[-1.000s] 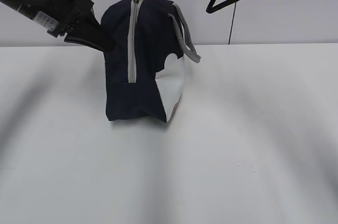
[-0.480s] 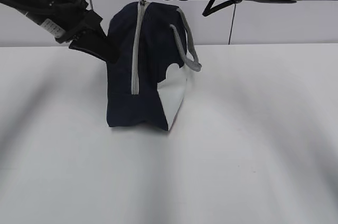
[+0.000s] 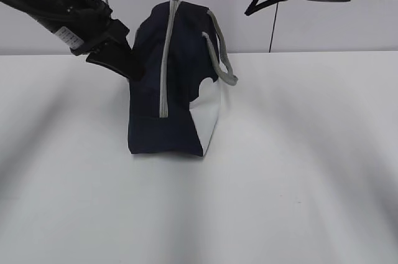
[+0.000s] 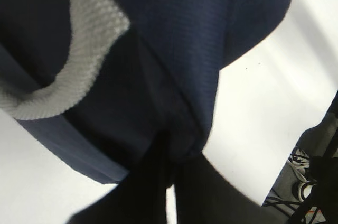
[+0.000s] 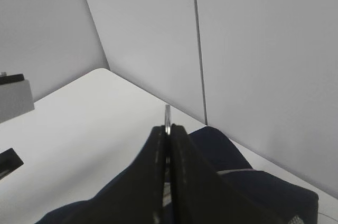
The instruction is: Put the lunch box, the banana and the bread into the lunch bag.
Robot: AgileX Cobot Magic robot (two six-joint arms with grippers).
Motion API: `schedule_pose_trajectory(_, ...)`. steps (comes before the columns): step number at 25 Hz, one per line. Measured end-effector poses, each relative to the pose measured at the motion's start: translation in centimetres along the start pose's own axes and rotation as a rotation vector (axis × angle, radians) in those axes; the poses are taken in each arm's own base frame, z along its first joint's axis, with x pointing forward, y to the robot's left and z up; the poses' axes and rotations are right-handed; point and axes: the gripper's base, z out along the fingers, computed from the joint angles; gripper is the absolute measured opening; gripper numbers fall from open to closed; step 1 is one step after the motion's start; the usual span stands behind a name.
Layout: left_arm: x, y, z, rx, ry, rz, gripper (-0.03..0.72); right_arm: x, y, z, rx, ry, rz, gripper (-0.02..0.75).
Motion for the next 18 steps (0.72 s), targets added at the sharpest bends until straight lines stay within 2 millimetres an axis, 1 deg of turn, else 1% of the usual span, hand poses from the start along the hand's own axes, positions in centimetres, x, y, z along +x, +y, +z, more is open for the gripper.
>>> schedule_pose_trajectory(4, 0.0, -0.6, -0.4, -0.026, 0.008, 0.026, 0.001, 0.7, -0.6, 0.5, -0.001, 0.006, 0.026, -0.016)
schedule_pose_trajectory(12, 0.0, -1.2, -1.3, -0.053, 0.005, 0.030, 0.001, 1.3, -3.1, 1.0, -0.111, -0.018, 0.117, -0.016)
schedule_pose_trajectory(15, 0.3, -1.7, -1.2, -0.052, 0.017, 0.031, 0.001, 1.5, -3.7, 1.4, -0.175, 0.005, 0.130, -0.016)
schedule_pose_trajectory(18, 1.2, -1.9, -0.7, -0.042, 0.041, 0.019, 0.001, 1.8, -4.0, 1.9, -0.216, 0.031, 0.126, -0.016)
